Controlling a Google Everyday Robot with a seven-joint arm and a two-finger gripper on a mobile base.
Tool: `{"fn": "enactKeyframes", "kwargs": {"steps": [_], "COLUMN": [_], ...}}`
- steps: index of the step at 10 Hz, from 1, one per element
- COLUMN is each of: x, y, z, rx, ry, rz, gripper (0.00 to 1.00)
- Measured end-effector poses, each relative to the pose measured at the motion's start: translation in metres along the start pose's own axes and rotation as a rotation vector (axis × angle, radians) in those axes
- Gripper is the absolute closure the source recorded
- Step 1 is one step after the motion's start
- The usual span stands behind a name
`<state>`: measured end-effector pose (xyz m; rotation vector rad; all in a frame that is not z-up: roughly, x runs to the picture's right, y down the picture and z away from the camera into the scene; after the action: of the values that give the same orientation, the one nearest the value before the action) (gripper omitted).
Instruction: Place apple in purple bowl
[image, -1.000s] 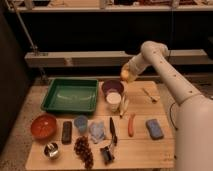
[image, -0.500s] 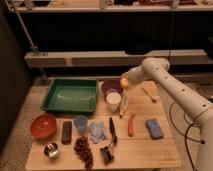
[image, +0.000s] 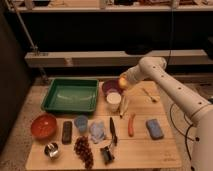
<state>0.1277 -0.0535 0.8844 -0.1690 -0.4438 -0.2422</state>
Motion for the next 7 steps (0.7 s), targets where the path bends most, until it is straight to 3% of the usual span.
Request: {"fn": "enactKeyframes", "kwargs": {"steps": [7], "x": [-0.014], "y": [-0.016], "z": [0.013], "rx": [-0.025], "ry": [-0.012], "rz": [-0.015], "gripper": [1.00]}}
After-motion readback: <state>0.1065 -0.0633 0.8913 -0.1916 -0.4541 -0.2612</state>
